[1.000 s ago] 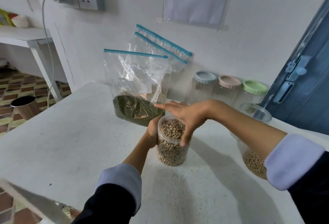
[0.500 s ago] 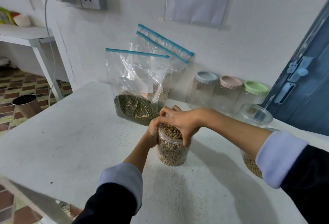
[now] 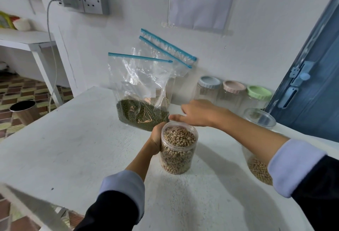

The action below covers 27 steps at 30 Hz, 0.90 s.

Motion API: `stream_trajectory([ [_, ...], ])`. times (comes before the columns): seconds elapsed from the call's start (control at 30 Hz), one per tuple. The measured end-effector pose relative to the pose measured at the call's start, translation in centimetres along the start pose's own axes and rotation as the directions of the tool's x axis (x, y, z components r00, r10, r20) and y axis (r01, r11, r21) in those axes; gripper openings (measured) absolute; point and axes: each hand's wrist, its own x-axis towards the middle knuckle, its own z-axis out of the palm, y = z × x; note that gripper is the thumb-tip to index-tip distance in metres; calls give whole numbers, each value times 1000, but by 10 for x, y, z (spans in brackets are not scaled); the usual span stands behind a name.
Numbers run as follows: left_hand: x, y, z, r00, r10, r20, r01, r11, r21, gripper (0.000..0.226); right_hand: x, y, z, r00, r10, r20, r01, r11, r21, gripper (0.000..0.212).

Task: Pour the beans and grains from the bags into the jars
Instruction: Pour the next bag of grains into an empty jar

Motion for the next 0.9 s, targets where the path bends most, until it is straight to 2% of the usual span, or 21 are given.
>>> stream_trajectory([
  [0.07,-2,2,0,999,40,10,-41,998,44,29,1,-3,3,981,-178,82,161,971,178,59],
  [0.1,-4,3,0,998,59,7,-59,996,64,27,1,-5,9,968,-220,124,190,957,218,59],
  [0.17,-7,4,1,999,42,28,-43,998,44,29,4,-10,17,984,-154,84,142,981,135,54],
  [0.23,-12,5,3,999,12,38,-12,1000,-8,34,6,-9,13,997,-60,-45,60,998,1,55],
  [0.27,-11,3,2,999,11,36,-10,1000,-29,33,7,-7,12,996,-68,-57,70,997,38,56],
  [0.37,-12,1,-1,993,90,73,-93,995,39,13,8,1,26,964,-249,93,216,938,273,74],
  [0.43,-16,2,1,993,73,89,-70,997,-32,18,3,0,50,952,-284,112,240,923,301,86],
  [0.47,-19,4,4,995,60,86,-51,993,-106,21,1,0,62,965,-260,40,236,922,307,88],
  [0.53,-21,3,8,999,37,32,-33,990,-139,31,-4,-4,77,972,-177,-153,217,926,308,88],
  [0.63,-27,-4,12,980,162,-112,-168,985,-41,28,-12,-13,89,957,-30,-288,131,932,338,88],
  [0.7,-35,-13,20,957,236,-168,-238,971,3,24,-18,-21,90,937,125,-326,-1,935,355,87],
  [0.73,-38,-16,26,952,228,-202,-240,970,-36,26,-20,-25,90,921,199,-334,-77,936,344,83],
  [0.83,-45,-28,45,941,88,-326,-173,955,-242,35,-30,-35,92,864,387,-323,-286,904,318,67],
  [0.9,-44,-38,49,929,76,-363,-176,952,-251,44,-35,-43,92,829,486,-276,-392,857,334,68],
])
